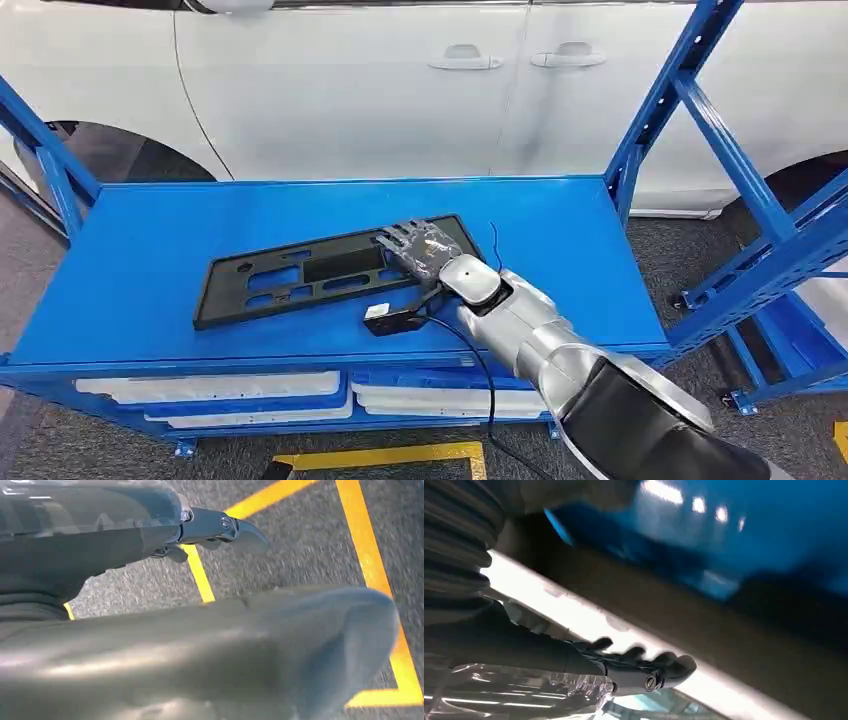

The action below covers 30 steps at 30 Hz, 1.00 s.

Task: Take the parts from the cabinet and place them on the table.

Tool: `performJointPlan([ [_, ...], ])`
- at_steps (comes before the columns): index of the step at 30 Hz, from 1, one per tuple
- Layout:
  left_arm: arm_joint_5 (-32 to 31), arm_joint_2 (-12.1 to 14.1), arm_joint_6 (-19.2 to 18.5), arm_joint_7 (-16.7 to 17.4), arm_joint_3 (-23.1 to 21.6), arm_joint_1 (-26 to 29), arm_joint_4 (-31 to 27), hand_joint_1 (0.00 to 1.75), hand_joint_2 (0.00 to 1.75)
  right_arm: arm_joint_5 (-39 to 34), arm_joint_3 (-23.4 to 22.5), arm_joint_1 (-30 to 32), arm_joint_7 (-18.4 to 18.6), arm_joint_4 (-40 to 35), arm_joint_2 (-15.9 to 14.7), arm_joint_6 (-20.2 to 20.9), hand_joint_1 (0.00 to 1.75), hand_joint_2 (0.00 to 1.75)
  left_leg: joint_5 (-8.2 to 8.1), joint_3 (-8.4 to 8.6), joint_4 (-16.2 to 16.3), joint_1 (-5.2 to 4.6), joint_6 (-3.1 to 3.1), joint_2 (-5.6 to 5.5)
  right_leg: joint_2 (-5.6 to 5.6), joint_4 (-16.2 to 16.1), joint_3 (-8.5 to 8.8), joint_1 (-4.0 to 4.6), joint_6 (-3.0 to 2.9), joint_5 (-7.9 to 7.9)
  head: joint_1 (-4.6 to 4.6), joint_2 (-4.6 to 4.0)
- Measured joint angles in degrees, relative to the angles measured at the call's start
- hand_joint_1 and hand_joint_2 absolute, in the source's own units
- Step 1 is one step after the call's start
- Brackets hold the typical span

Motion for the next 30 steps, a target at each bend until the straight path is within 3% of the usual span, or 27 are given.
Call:
performJointPlan([
  [1, 0.0, 0.0, 0.0, 0.0, 0.0, 0.0, 0.0, 0.0, 0.0, 0.0, 0.0, 0.0, -0.2, 0.2, 0.0, 0.0, 1.75, 1.75, -0.02, 0.03, 0.0, 0.01, -0.02, 0.0, -0.07, -0.9, 0.2, -0.12, 0.09, 1.32, 0.0, 0.0],
  [2, 0.0, 0.0, 0.0, 0.0, 0.0, 0.0, 0.0, 0.0, 0.0, -0.1, 0.0, 0.0, -0.3, 0.3, 0.0, 0.0, 1.75, 1.75, -0.08, 0.04, 0.1, 0.03, -0.09, -0.04, -0.16, -4.1, 1.62, -0.28, 0.1, 3.57, 0.0, 0.0],
  [4, 0.0, 0.0, 0.0, 0.0, 0.0, 0.0, 0.0, 0.0, 0.0, -0.3, 0.0, -0.5, -0.6, 0.4, 0.0, -0.5, 1.75, 1.75, -0.37, 0.19, 0.4, 0.04, -0.47, -0.07, -0.36, -15.6, 7.12, -0.48, -0.07, 9.13, 0.0, 0.0],
  [5, 0.0, 0.0, 0.0, 0.0, 0.0, 0.0, 0.0, 0.0, 0.0, -0.4, 0.0, -0.7, -0.7, 0.4, 0.0, -0.7, 1.75, 1.75, -0.5, 0.17, 0.4, 0.01, -0.71, -0.07, -0.51, -18.2, 8.46, -0.42, -0.3, 8.46, 0.0, 0.0],
  [6, 0.0, 0.0, 0.0, 0.0, 0.0, -0.2, 0.0, 0.0, 0.0, -0.4, 0.0, -0.8, -0.8, 0.4, 0.0, -0.9, 1.75, 1.75, -0.47, 0.04, 0.4, -0.18, -1.06, -0.09, -0.46, -18.4, 8.29, 0.14, -0.51, 8.75, 0.0, 0.0],
  [9, -0.1, 0.0, 0.0, 0.0, 0.0, -0.2, 0.0, 0.0, 0.0, -0.5, 0.0, -0.9, -0.9, 0.4, 0.0, -1.3, 1.75, 1.75, -0.37, 0.23, 0.1, 0.03, -2.06, -0.1, -0.26, -18.4, 8.24, 0.46, -1.55, 8.73, 0.0, 0.0],
  [11, -0.1, 0.0, 0.0, 0.0, 0.0, -0.2, 0.0, 0.0, 0.0, -0.5, 0.0, -1.1, -1.0, 0.5, 0.0, -1.4, 1.75, 1.75, -1.6, -0.17, 1.4, 0.15, -2.57, 0.0, -0.41, -19.3, 8.98, 0.0, -2.36, 9.18, 0.0, 0.0],
  [12, -0.1, 0.0, 0.0, -0.1, 0.0, -0.2, 0.0, 0.0, 0.0, -0.5, 0.0, -1.2, -1.0, 0.6, 0.0, -1.5, 1.75, 1.75, -3.57, -1.63, 4.7, 0.13, -2.67, 0.0, -0.46, -19.4, 8.98, 0.02, -2.84, 9.15, -0.02, 0.0],
  [14, -0.1, 0.0, 0.0, -0.1, 0.0, -0.2, 0.0, 0.0, 0.0, -0.5, 0.0, -1.2, -1.2, 0.6, 0.1, -1.6, 1.75, 1.75, -7.52, -6.12, 14.1, 0.17, -2.87, -0.01, -0.42, -19.3, 9.01, 0.26, -3.06, 9.12, -0.02, 0.0],
  [15, -0.2, 0.0, 0.0, -0.1, 0.0, -0.1, 0.0, 0.0, 0.0, -0.5, -0.1, -1.2, -1.4, 0.7, 0.1, -1.6, 1.73, 1.75, -8.43, -7.97, 17.7, 0.17, -2.95, -0.01, -0.39, -19.3, 9.01, 0.38, -3.13, 9.07, -0.02, 0.0],
  [16, -0.2, 0.0, 0.0, -0.1, 0.0, 0.0, 0.0, 0.0, 0.0, -0.6, -0.2, -1.2, -1.5, 0.7, 0.1, -1.6, 1.75, 1.75, -7.87, -8.62, 18.5, 0.17, -2.93, -0.01, -0.37, -19.3, 9.1, 0.49, -3.17, 9.04, -0.02, 0.0],
  [17, -0.2, 0.0, 0.0, -0.1, 0.0, 0.0, 0.0, 0.0, 0.0, -0.7, -0.3, -1.3, -1.9, 0.7, 0.1, -1.6, 1.75, 1.75, -6.06, -7.79, 16.4, 0.17, -2.83, -0.01, -0.34, -19.2, 9.22, 0.55, -3.17, 8.98, 0.0, 0.0],
  [19, -0.2, 0.0, 0.0, -0.1, 0.0, -0.1, 0.0, 0.0, 0.0, -1.3, -0.9, -1.8, -2.7, 0.7, 0.1, -1.6, 1.75, 1.75, -0.82, -3.23, 6.7, 0.15, -2.4, -0.01, -0.23, -19.0, 9.42, 0.58, -2.98, 8.77, -0.02, 0.0],
  [20, -0.2, 0.1, 0.0, -0.1, 0.0, -0.1, 0.0, 0.0, 0.0, -2.0, -1.4, -2.1, -3.3, 0.7, 0.1, -1.6, 1.75, 1.75, 0.61, -1.19, 2.3, 0.15, -2.1, -0.02, -0.22, -18.9, 9.36, 0.59, -2.82, 8.61, 0.0, 0.0],
  [21, -0.2, 0.1, 0.0, -0.1, 0.0, -0.2, 0.0, 0.0, 0.0, -2.9, -2.0, -2.8, -4.1, 0.7, 0.0, -1.6, 1.75, 1.75, -0.26, -0.36, 0.6, -0.18, -2.0, -0.06, -0.08, -18.5, 8.95, 1.04, -2.55, 8.47, -0.02, 0.0],
  [24, 0.0, 0.1, 0.1, 0.4, 0.1, 0.1, 0.0, 0.0, 0.0, -5.5, -4.2, -4.9, -6.8, -0.4, -0.2, -1.7, 1.75, 1.75, -0.06, -0.95, 0.8, -0.35, -1.28, -0.1, 0.01, -18.7, 8.55, 0.67, -1.75, 8.79, 0.0, 0.0],
  [25, 0.1, 0.2, 0.3, 0.4, 0.1, 0.2, 0.0, 0.0, 0.0, -7.1, -5.1, -5.9, -8.2, -1.2, -0.5, -1.8, 1.75, 1.75, 0.31, -0.81, 0.3, -0.18, -0.75, -0.04, 0.05, -18.6, 8.46, 0.81, -1.38, 8.68, 0.0, 0.0],
  [26, 0.2, 0.2, 0.4, 0.3, 0.2, 0.2, 0.0, 0.0, 0.0, -8.7, -5.9, -6.9, -9.4, -2.3, -0.8, -1.7, 1.75, 1.75, 0.55, -0.69, 0.0, -0.09, -0.43, 0.03, 0.0, -17.5, 8.02, 0.55, -1.24, 7.66, 0.0, 0.0],
  [27, 0.3, 0.2, 0.5, 0.4, 0.3, 0.1, 0.0, 0.0, 1.75, -10.6, -7.1, -8.1, -10.5, -3.7, -1.0, -0.9, 1.75, 1.75, 0.62, -0.8, 0.0, -0.11, -0.26, 0.08, -0.11, -14.9, 6.73, 0.54, -1.11, 5.76, 0.0, 0.0],
  [29, 0.4, 0.2, 0.7, 0.3, 0.5, 0.1, 0.0, 0.0, 1.75, -16.1, -9.5, -10.6, -13.3, -7.0, -1.5, 3.3, 1.75, 1.75, 0.57, -0.85, 0.0, -0.2, -0.11, 0.13, -0.1, -5.1, 2.26, 0.51, -0.87, 1.19, 0.0, 0.0],
  [30, 0.5, 0.3, 0.7, 0.3, 0.6, 0.1, 0.0, 0.0, 1.75, -20.2, -11.1, -11.2, -14.4, -9.4, -1.8, 6.6, 1.75, 1.75, 0.53, -0.85, 0.0, -0.19, -0.06, 0.13, -0.11, -0.9, 0.23, 0.48, -0.69, -0.01, 0.0, 0.0],
])
